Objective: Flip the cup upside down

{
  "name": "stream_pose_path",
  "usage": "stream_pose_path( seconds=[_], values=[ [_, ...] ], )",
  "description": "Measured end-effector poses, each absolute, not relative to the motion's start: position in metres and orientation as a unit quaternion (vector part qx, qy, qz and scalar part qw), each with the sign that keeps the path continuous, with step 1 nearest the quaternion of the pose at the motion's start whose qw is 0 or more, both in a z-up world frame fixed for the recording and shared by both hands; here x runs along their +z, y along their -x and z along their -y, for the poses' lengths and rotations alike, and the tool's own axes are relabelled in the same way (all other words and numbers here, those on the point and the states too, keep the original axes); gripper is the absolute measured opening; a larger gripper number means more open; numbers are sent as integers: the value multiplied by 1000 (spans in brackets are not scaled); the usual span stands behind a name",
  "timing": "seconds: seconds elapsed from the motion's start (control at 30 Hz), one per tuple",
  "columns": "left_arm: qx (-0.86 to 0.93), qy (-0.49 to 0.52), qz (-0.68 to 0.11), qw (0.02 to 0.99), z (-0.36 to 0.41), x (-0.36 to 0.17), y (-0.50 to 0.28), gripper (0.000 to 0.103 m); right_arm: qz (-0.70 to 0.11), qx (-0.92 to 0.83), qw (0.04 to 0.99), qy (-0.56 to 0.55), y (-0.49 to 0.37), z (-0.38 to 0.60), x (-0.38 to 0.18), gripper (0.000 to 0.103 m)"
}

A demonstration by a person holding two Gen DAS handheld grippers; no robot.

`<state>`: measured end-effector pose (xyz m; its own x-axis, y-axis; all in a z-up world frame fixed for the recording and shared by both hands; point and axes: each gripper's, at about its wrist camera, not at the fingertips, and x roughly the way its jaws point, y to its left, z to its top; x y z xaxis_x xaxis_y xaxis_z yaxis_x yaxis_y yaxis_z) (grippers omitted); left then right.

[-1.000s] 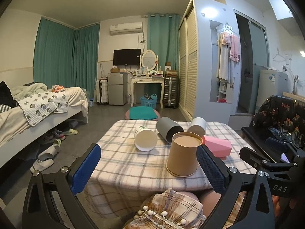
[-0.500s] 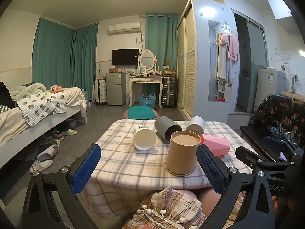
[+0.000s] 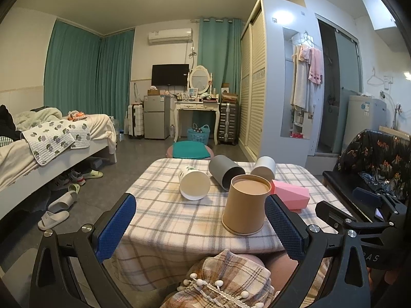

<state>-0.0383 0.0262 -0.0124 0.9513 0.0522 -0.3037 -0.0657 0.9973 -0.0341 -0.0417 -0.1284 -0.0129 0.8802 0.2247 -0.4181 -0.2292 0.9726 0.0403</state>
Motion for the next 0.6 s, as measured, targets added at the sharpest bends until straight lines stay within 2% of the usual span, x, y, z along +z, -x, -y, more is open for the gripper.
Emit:
stream_pose_path(
  seconds=[0.6],
  values=[
    [30, 23, -155, 987, -25, -14, 38, 103, -218, 119, 969, 5, 43, 127, -16, 103]
  ],
)
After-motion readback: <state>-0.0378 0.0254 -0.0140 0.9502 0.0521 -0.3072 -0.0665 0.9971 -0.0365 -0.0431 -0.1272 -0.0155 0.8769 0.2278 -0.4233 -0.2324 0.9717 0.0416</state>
